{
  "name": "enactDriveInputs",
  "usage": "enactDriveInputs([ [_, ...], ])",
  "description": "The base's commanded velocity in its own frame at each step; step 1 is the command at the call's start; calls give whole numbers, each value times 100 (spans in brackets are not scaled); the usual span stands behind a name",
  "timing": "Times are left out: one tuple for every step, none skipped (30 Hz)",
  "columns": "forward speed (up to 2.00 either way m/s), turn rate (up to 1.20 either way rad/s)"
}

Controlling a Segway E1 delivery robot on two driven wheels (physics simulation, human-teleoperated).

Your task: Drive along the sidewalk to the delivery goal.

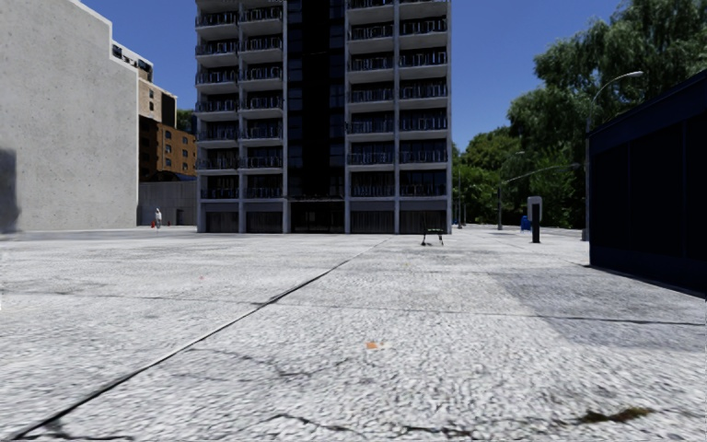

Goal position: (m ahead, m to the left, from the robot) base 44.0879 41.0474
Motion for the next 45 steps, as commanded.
enactDriveInputs([
  [200,44],
  [200,44],
  [200,45],
  [200,45],
  [200,45],
  [200,45],
  [200,45],
  [200,45],
  [200,45],
  [200,45],
  [200,45],
  [200,46],
  [200,46],
  [200,46],
  [200,46],
  [200,46],
  [200,46],
  [200,46],
  [200,46],
  [200,46],
  [200,46],
  [200,46],
  [200,46],
  [200,46],
  [200,46],
  [200,46],
  [200,46],
  [200,46],
  [200,46],
  [200,46],
  [200,46],
  [200,46],
  [200,46],
  [200,46],
  [200,46],
  [200,46],
  [200,46],
  [200,46],
  [200,46],
  [200,46],
  [200,46],
  [200,46],
  [200,46],
  [200,46],
  [200,46],
])
